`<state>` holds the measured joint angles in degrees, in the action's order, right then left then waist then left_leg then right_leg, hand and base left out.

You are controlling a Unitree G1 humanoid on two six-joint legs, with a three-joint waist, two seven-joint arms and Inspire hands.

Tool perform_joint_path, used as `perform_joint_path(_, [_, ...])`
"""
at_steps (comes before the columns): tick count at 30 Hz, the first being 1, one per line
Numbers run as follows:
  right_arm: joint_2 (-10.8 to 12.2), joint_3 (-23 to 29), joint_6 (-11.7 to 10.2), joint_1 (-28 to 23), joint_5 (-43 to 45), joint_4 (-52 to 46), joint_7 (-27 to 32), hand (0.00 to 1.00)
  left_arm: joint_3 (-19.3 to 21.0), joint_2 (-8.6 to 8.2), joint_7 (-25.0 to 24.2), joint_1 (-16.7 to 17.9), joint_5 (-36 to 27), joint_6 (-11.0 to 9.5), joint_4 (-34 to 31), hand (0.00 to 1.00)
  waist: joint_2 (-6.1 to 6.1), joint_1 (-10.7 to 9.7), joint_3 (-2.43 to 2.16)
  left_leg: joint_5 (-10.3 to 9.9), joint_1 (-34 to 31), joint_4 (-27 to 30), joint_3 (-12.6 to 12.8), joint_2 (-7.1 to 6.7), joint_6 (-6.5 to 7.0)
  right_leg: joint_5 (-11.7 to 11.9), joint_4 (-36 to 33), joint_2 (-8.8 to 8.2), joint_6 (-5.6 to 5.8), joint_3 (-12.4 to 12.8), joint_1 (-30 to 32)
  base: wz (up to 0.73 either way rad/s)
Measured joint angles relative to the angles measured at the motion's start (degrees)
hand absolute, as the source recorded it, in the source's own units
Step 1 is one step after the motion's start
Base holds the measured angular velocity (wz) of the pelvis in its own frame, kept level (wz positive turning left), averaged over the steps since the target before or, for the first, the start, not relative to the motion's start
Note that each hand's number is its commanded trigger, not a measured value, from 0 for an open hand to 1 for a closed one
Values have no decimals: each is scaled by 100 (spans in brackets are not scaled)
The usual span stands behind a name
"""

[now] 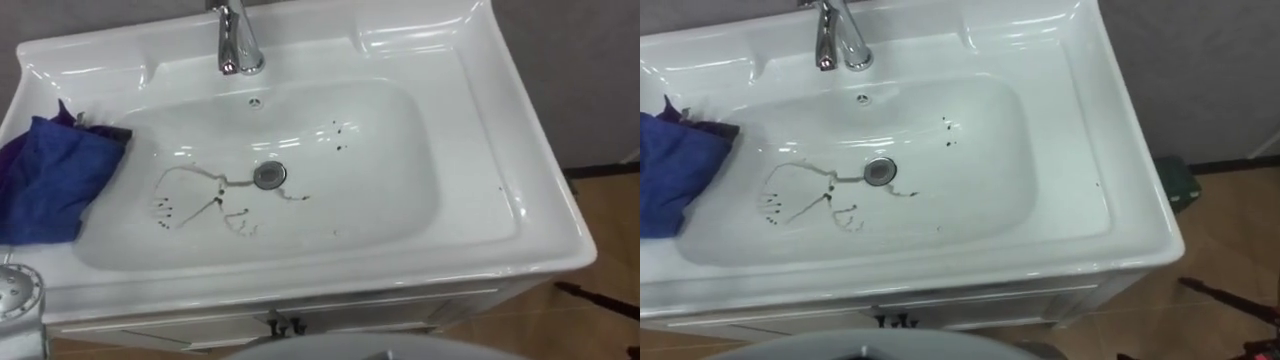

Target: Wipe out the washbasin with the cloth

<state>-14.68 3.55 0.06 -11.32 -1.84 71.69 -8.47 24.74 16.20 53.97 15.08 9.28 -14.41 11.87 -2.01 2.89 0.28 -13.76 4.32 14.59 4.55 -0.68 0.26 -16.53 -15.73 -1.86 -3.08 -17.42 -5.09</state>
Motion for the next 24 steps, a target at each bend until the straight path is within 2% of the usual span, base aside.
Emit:
perform_joint_path(7, [95, 1, -2, 65, 5, 14, -50, 0, -76, -18, -99, 7, -3, -2, 1, 0, 124, -107, -36, 0, -4, 1, 3, 0, 0, 1, 5, 0, 0, -4, 1, 0])
perform_joint_path(16, [127, -16, -5, 174, -9, -66, -195, 0, -956, -188, -539, 9, -1, 2, 661, 0, 134, -107, -32, 0, 19, 10, 15, 8, 0, 14, -2, -1, -8, 4, -11, -1])
perform_joint_path(24, [124, -21, -4, 192, -10, -66, -309, 0, -1070, -192, -797, 7, -1, 2, 728, 0, 168, -112, -12, 0, 0, 11, 19, 7, 0, 14, -7, -1, -9, 15, 19, 0])
